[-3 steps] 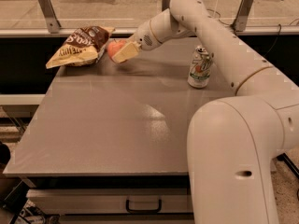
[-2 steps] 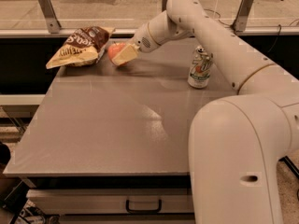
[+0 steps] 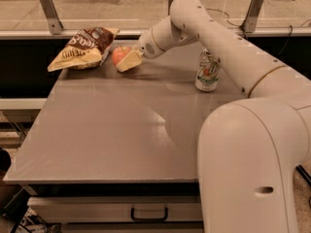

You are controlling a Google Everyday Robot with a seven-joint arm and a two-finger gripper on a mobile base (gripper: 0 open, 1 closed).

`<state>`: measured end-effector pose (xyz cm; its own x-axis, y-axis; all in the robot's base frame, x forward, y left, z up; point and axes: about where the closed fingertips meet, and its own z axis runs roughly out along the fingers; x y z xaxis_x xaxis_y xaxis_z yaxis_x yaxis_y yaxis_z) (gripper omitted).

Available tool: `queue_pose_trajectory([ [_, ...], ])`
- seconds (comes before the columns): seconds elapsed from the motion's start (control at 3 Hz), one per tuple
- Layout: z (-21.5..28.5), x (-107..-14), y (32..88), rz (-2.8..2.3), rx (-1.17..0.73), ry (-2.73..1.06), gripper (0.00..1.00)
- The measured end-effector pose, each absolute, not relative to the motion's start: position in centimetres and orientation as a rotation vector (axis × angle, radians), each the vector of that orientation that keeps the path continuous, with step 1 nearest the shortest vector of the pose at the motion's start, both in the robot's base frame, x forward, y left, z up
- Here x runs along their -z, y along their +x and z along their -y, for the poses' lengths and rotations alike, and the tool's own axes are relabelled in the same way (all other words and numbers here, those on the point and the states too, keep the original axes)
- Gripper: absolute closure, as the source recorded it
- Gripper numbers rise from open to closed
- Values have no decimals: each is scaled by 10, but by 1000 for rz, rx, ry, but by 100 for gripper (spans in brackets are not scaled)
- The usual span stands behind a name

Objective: Move apple near brown chip bag

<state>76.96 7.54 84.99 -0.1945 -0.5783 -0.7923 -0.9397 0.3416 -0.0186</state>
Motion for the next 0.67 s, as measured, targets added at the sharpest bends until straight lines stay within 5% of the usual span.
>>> queue_pose_trajectory([
  [0.67, -81, -845, 769, -1885, -643, -1339, 36],
])
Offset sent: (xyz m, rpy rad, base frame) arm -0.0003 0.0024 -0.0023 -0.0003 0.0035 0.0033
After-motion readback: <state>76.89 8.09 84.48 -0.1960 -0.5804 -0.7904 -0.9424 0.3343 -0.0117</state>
